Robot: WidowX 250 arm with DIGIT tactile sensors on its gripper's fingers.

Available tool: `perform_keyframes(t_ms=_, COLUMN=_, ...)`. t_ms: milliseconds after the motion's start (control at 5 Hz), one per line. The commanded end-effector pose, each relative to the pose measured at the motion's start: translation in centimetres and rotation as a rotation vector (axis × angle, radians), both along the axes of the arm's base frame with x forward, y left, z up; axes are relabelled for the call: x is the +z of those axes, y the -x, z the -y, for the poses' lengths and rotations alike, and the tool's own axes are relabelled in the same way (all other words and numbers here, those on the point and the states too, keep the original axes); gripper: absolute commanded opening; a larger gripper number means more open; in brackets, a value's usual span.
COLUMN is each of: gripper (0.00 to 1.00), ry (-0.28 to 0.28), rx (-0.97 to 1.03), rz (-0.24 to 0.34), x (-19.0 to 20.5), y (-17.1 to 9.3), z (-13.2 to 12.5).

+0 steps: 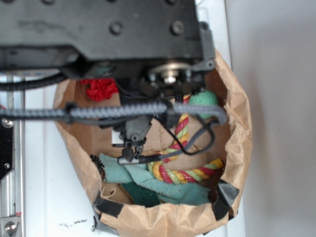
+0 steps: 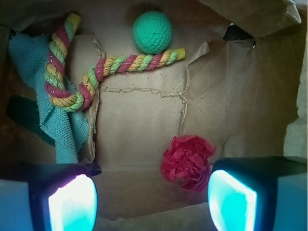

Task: Grab the red paper.

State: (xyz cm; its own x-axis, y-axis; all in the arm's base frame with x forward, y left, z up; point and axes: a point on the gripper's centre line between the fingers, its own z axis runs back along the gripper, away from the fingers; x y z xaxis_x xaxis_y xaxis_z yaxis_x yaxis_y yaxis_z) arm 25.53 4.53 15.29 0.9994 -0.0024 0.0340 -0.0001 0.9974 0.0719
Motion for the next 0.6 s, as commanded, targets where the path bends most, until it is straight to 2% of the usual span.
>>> perform_keyframes(t_ms=0, gripper=1.00, ry=-0.059, rx=0.035, rz=0.060, x=-4.3, y=-1.4, z=-2.8)
perform_keyframes(t_ms=200, gripper=1.00, ry=-0.089, rx=0.012, rz=0.004, x=-6.4, y=-0.7, z=-3.5)
perform_keyframes(t_ms=400, gripper=1.00, ry=-0.064, rx=-0.005, rz=-0.072, x=-7.4, y=0.2, z=-4.2)
